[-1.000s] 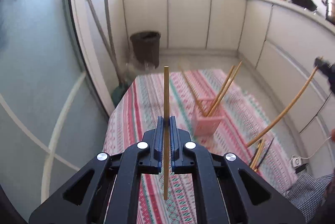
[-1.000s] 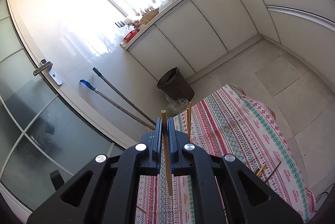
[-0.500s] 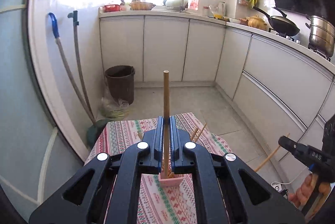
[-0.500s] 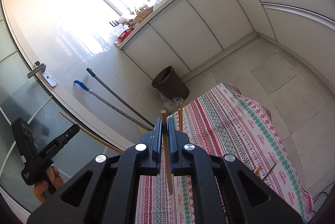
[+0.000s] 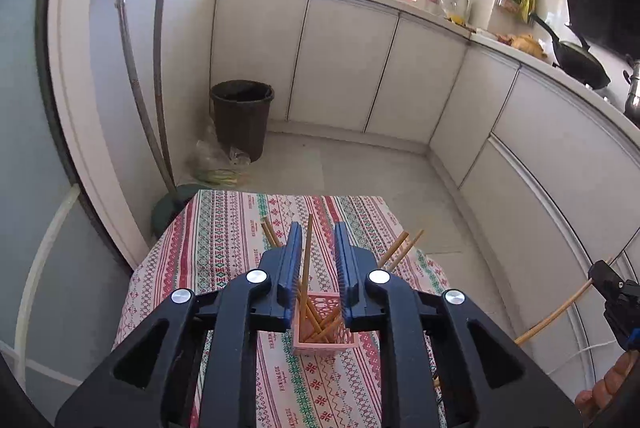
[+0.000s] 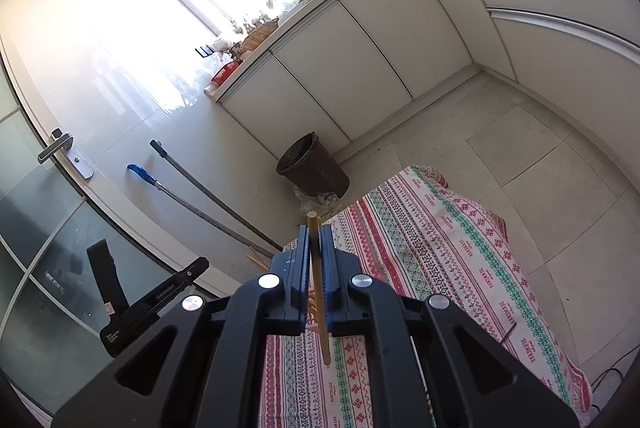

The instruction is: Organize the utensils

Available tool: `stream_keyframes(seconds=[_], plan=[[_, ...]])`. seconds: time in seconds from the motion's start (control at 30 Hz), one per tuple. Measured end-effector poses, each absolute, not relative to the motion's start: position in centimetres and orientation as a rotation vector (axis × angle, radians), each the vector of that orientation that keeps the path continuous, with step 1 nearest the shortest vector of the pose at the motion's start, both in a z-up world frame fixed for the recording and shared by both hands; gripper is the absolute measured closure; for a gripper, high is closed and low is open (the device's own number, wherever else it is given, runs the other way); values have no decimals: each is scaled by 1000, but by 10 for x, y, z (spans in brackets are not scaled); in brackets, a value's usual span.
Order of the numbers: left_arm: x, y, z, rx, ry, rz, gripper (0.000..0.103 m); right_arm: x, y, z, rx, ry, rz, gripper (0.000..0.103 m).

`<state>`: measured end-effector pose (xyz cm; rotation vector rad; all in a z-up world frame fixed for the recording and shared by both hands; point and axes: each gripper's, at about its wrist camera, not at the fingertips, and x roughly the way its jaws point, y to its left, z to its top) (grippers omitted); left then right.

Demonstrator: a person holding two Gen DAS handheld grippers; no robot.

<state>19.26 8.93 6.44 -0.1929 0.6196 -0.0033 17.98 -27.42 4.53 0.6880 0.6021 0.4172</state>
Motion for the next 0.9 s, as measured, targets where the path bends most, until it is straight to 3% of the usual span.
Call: stream_keyframes(seconds=[0.1,0.2,0.53,0.9], plan=[[173,98,76,-221,571,-2,84,184,-270,56,689,576,410,97],[159,107,78,-255,551,-5,72,191,-262,68,679,552,410,97],[156,135,73,-294,535,28,72,231,-202,86,568,514,395,97],[177,139,47,-333,625,6,72,281,-142,25,484,676,361,94]])
